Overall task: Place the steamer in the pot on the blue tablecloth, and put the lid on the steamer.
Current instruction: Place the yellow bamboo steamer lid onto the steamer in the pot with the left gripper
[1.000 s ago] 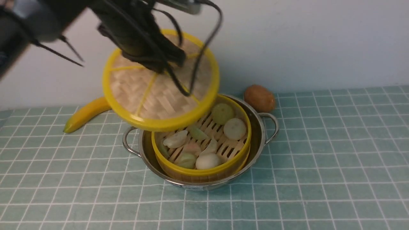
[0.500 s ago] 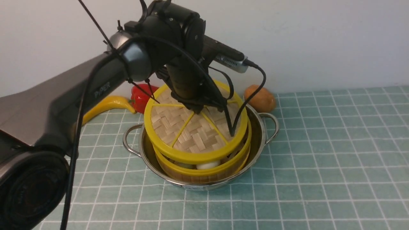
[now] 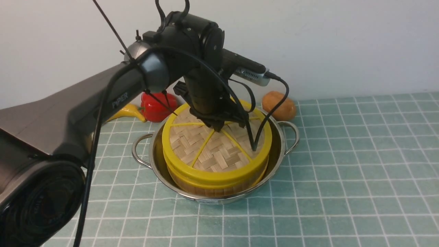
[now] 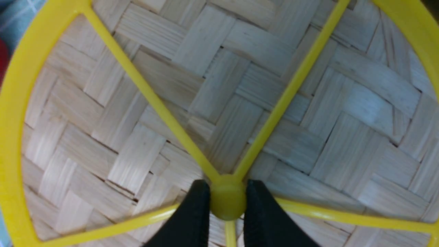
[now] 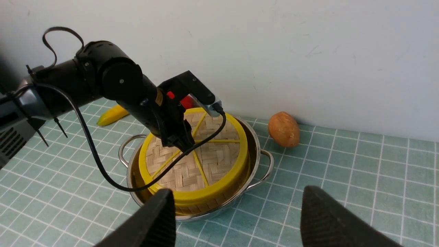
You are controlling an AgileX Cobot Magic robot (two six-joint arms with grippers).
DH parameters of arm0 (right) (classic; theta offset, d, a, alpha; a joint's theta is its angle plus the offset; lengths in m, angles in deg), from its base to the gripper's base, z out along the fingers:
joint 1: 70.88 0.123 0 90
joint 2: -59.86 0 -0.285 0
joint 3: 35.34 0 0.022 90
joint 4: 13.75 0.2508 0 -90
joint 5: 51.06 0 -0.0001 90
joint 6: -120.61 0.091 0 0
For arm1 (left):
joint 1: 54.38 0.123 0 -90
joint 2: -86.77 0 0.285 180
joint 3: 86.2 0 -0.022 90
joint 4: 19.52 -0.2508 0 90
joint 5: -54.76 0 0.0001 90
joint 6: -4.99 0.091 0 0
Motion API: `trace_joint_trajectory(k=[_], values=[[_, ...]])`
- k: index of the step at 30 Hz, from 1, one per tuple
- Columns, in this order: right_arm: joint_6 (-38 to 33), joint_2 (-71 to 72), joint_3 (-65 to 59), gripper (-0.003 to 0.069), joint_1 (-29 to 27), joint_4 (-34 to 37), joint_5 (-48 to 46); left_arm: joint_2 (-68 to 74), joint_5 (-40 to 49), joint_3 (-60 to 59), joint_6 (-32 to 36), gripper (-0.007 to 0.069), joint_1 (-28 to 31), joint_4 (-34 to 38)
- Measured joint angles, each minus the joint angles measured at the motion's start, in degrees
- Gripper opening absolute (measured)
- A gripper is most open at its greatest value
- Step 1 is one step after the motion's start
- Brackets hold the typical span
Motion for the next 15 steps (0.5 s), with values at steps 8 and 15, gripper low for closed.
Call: trace_joint_trajectory(k=[8,15], values=[[0.0,0.0,0.0,0.0478,0.0,0.0,0.0,0.1,0.0,0.1,-2.1,0.0114,-0.1,-1.6],[0.0,0.0,-0.1,0.0478,0.0,0.0,0.0,0.2,0.7,0.1,-3.5,0.0114,-0.2,-3.2]])
